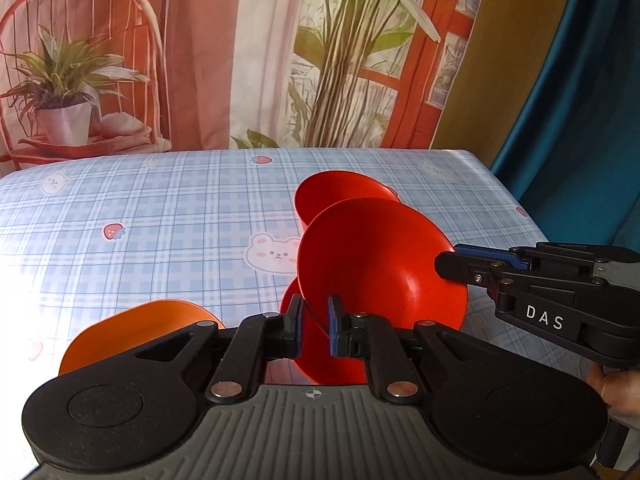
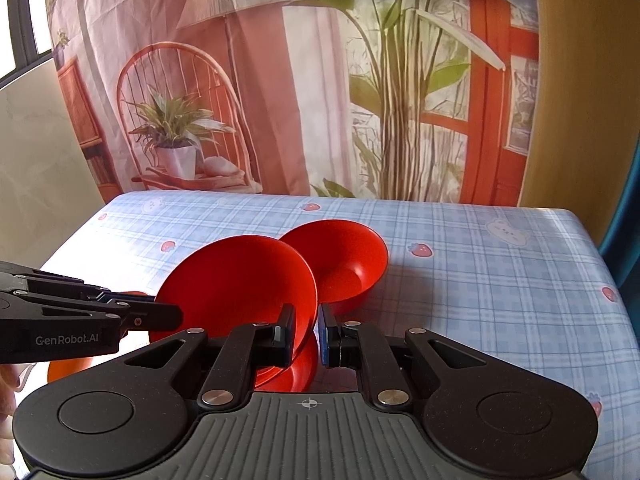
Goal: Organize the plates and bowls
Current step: 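Carry the red bowl into another red bowl and open the right tool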
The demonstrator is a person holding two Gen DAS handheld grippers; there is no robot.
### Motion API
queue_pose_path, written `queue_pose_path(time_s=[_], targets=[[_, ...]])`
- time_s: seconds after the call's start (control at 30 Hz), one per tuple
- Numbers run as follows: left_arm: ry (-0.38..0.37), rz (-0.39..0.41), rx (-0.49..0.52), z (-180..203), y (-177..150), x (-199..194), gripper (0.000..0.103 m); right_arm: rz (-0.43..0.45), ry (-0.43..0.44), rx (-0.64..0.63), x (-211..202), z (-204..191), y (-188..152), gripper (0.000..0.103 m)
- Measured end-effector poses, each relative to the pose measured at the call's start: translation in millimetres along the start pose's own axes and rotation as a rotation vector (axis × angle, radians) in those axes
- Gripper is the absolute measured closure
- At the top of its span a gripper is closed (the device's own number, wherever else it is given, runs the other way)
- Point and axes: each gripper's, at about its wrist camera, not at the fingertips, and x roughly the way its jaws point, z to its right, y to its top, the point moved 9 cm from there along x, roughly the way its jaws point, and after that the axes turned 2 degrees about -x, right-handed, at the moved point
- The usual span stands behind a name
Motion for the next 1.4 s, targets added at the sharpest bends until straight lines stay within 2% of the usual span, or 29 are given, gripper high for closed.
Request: queue_pose_path(time_s=[0.37, 0.8, 1.23, 1.4], targets=[[-0.006, -0.026, 0.021, 2.7, -6.5, 5.2, 0.090, -0.025, -0.006, 0.009, 3.4, 7.2, -15.0, 0.092], [0.019, -0.057, 0.034, -6.5, -15.5, 12.2, 0.089, -0.063, -0.003, -0.007, 20.3, -2.7, -27.4, 0.092], [0.022, -0.071, 0.049, -6.6, -17.3, 14.8, 0.089, -0.073, -0.002, -0.008, 23.6, -2.7, -28.8, 0.092], [0.033, -0.077, 0.042, -9.5, -16.0, 15.6, 0.083, -0.065, -0.003, -0.007, 23.7, -3.0, -27.2, 0.088]])
